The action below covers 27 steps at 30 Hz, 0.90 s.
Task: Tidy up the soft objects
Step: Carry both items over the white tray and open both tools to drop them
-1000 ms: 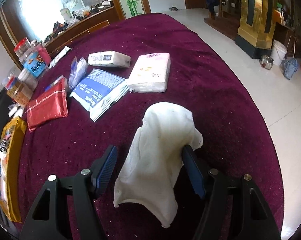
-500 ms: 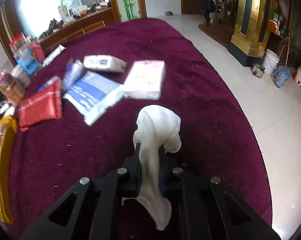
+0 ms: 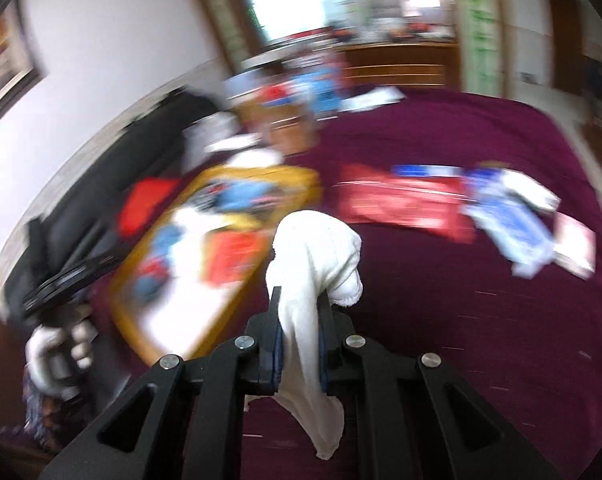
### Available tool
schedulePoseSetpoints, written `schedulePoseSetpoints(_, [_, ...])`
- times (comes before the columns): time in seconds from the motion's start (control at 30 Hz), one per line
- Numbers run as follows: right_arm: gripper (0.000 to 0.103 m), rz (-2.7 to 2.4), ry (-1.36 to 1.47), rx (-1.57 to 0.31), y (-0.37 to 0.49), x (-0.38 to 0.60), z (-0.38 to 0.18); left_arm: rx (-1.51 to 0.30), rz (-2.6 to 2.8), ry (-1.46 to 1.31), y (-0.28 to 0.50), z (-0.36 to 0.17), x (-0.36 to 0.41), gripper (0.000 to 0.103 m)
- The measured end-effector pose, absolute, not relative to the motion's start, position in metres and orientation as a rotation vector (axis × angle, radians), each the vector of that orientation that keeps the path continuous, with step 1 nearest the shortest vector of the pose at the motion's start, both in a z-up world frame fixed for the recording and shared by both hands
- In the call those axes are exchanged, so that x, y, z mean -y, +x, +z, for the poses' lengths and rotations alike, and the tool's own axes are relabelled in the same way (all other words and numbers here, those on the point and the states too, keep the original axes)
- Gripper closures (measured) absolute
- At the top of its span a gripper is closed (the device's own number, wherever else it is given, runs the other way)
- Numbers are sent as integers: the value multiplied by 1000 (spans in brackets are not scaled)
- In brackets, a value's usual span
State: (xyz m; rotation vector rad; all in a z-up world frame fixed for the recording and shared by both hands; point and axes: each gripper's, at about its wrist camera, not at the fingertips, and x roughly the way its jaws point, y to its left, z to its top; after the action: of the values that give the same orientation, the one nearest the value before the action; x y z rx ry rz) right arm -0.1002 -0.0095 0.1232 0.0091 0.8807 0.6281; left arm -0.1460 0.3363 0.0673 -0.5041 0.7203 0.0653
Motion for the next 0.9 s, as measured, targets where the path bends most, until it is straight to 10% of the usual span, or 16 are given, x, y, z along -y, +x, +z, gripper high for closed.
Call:
schedulePoseSetpoints(0.67, [88, 885, -289, -1128, -113, -213, 19, -718, 52, -585, -166, 45, -373, 26])
schedulePoseSetpoints(0.73, [78, 872, -294, -1111, -115, -218, 17, -719, 53, -591, -166, 43, -375, 26])
schedulePoseSetpoints(0.8, [39, 856, -295, -1098, -116, -219, 18, -719, 49, -597, -167, 42, -375, 26])
schedulePoseSetpoints(0.9, [32, 850, -285, -1064, -118, -217, 23, -716, 44, -594, -169, 44, -376, 26])
